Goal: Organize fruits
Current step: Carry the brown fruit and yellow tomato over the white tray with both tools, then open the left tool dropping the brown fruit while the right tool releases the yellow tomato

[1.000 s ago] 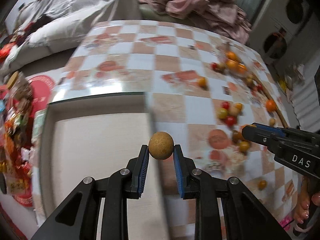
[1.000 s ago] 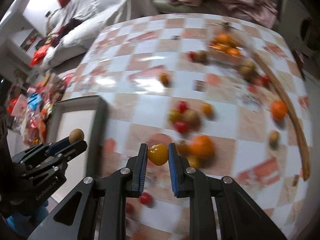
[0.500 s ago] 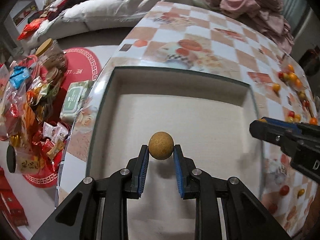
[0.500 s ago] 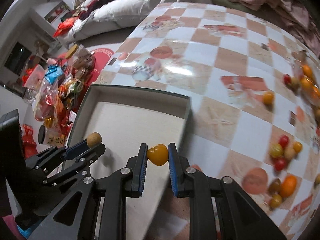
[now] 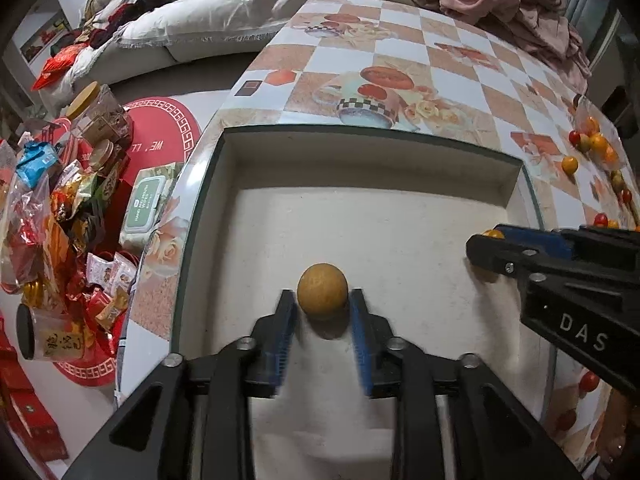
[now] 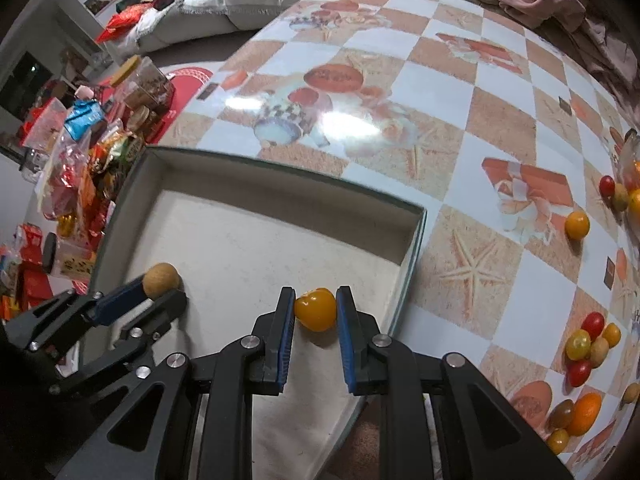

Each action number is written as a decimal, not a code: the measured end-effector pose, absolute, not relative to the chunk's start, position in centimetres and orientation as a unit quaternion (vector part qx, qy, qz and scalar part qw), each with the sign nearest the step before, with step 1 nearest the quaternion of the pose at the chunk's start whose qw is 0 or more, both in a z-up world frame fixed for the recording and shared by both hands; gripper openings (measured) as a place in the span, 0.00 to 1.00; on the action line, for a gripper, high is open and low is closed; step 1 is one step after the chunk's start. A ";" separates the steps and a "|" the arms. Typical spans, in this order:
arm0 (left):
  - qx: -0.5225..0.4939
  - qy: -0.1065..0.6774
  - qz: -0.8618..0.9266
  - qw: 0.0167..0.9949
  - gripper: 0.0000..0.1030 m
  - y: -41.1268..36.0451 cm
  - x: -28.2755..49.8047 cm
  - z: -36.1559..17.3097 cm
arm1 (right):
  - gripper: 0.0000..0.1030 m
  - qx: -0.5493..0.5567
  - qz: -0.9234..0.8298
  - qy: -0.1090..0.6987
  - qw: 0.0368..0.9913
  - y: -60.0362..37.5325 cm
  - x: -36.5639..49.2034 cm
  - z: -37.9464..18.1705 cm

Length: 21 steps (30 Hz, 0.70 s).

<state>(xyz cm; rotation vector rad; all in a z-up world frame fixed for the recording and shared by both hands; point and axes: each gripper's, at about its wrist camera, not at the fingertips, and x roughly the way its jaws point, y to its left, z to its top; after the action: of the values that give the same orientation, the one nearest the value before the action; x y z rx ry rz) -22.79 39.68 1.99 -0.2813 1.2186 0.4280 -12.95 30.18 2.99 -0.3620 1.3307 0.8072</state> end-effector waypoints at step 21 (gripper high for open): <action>-0.084 0.563 0.158 0.807 0.74 34.4 -22.8 5.5 | 0.76 -0.081 0.329 0.575 0.745 22.7 -11.4 8.8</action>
<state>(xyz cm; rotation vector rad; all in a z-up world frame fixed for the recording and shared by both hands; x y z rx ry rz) -22.76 34.44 5.55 -0.1803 1.2052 0.3380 -11.38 22.69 8.84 -0.1763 1.2580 0.7195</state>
